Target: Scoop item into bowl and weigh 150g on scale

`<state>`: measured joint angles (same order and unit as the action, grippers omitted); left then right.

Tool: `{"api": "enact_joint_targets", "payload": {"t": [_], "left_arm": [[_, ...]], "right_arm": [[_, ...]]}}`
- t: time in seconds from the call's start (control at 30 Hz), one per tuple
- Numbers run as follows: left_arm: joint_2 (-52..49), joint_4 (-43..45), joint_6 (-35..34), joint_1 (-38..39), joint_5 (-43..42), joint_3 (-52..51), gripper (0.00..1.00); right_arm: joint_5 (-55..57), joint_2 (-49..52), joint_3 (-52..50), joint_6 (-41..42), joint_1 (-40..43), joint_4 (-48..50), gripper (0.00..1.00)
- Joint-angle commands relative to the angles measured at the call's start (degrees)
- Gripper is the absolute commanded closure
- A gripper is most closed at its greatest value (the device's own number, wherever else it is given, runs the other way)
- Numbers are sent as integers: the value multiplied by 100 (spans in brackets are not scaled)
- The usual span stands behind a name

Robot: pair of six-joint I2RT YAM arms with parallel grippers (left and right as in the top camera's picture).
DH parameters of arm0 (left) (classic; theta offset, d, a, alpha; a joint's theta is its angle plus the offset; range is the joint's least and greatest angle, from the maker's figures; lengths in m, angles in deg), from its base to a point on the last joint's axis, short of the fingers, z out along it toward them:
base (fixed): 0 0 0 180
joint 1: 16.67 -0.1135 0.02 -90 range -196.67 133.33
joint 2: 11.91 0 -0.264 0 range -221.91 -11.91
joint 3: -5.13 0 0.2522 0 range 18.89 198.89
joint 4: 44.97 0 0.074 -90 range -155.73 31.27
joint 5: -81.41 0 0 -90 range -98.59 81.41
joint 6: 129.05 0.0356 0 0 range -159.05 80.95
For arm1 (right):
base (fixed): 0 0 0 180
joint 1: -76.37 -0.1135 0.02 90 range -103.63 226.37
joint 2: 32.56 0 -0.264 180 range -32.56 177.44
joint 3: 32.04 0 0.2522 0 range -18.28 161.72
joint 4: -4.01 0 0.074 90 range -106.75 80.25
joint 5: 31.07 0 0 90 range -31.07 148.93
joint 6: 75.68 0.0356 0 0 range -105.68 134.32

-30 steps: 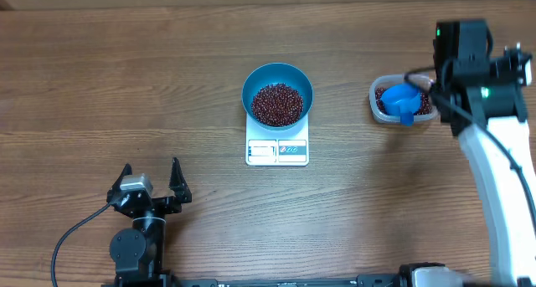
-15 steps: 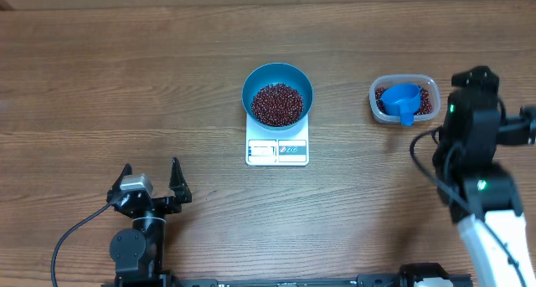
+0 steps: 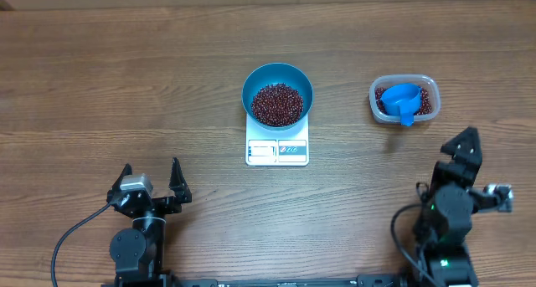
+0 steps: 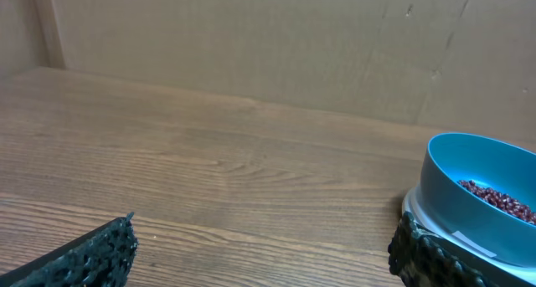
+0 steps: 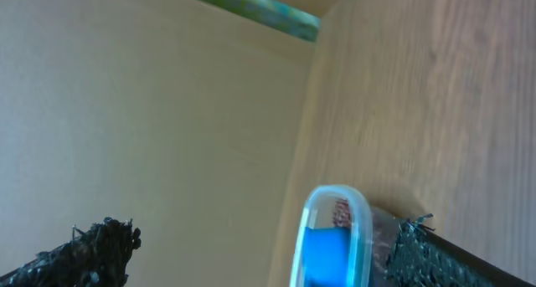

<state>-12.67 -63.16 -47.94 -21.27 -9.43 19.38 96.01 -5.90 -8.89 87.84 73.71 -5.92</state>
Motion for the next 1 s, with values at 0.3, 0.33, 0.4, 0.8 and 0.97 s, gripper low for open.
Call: {"api": "enact_joint_targets", "payload": {"t": [0.3,0.33,0.4,0.8,0.97], "left_arm": [[50,-7,9,-31,-48,-22,1],[50,-4,9,-31,-48,-22,1],[50,-7,9,-31,-48,-22,0],[50,-7,9,-31,-48,-22,0],[50,-7,9,-31,-48,-22,1]], "right_arm": [[-247,-1561,-892,-26,116,-708,0],[-245,-1641,-892,-234,131,-704,0],[-240,-1825,-892,-715,157,-702,0],[-236,-2653,-892,-3206,177,-702,0],[-208,-2653,-892,-3554,177,-710,0]]}}
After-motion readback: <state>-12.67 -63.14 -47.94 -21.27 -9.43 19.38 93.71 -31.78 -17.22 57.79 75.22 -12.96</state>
